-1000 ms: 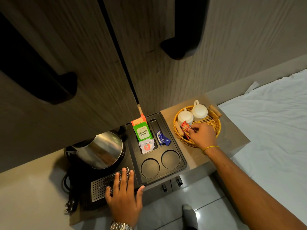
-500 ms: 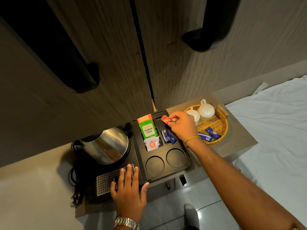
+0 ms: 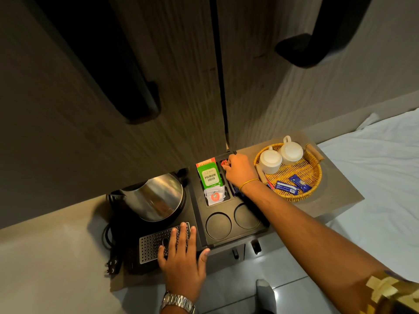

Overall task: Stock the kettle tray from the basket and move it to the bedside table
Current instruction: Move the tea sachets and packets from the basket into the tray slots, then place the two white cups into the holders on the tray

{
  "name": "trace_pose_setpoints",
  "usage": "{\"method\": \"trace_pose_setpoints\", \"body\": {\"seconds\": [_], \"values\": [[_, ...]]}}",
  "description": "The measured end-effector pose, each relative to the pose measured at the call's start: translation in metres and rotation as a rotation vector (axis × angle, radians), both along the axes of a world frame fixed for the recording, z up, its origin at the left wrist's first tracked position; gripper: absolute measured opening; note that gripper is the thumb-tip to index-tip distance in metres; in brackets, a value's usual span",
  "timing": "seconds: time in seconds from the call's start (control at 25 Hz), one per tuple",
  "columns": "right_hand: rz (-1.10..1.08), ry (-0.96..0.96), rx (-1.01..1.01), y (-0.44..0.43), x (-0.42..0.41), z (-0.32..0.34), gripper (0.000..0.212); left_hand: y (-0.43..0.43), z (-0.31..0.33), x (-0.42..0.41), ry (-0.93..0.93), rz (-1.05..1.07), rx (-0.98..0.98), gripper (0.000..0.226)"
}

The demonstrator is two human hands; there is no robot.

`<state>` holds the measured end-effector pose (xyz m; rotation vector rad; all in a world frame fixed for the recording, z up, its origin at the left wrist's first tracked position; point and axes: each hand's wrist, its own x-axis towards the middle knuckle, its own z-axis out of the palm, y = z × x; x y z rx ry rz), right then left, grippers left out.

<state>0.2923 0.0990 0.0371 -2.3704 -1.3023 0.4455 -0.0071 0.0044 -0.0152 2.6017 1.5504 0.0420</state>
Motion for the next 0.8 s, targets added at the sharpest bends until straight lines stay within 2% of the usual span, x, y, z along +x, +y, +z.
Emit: {"method": "trace_pose_setpoints", "body": {"seconds": [0.12,0.32,0.48,0.6,0.8], "values": [[-0.022,0.006,0.045,-0.007,0.002,0.006,0.030,0.000,0.000,0.000,-0.005,-0.001,0.005,0.072],[-0.056,-0.104,0.115,-0.037,0.040,0.032,0.023,-0.001,0.000,-0.001,-0.017,-0.006,0.018,0.072],[0.027,-0.170,-0.113,-0.064,0.081,0.041,0.053,-0.001,-0.003,-0.003,-0.005,-0.002,0.013,0.070],[0.133,-0.214,-0.242,-0.071,0.096,0.037,0.058,0.000,-0.006,-0.003,-0.003,0.001,0.021,0.069],[0.229,-0.440,-0.343,-0.069,0.090,0.025,0.065,0.001,-0.010,-0.006,-0.018,0.001,0.025,0.069]]}}
